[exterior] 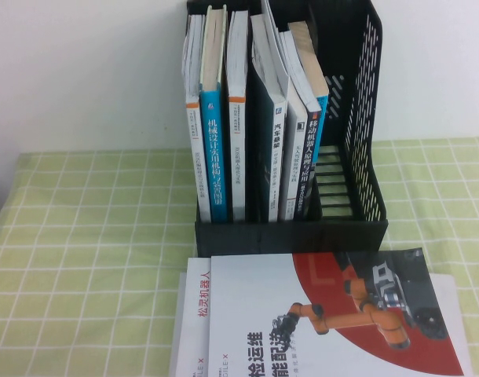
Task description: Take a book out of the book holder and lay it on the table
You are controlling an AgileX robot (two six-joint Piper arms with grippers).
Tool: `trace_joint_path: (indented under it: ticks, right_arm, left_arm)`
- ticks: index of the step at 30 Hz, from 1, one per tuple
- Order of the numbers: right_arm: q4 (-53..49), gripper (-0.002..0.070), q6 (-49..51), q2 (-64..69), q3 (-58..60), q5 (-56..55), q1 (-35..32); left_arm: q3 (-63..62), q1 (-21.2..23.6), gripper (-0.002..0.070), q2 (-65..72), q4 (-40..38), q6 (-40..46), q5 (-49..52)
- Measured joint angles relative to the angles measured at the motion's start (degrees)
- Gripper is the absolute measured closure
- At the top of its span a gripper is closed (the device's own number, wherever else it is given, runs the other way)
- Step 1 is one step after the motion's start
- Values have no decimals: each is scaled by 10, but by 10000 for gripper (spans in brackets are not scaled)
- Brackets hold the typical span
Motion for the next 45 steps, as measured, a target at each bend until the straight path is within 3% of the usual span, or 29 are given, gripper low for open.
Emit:
trace_joint_path:
  ticks: [14,21,28,45]
  right_arm:
    - [14,678,-30,0,173,-1,-70]
    - [-12,678,-30,-56,179,67,-71]
    - [-67,678,-6,-67,179,72,-81]
    - [-74,678,28,-67,179,73,-87]
  left_arm:
    - [0,0,678,0,0,0,0]
    - [0,0,678,0,0,0,0]
    - [0,0,678,-1,0,0,1]
    - [0,0,678,-1,0,0,1]
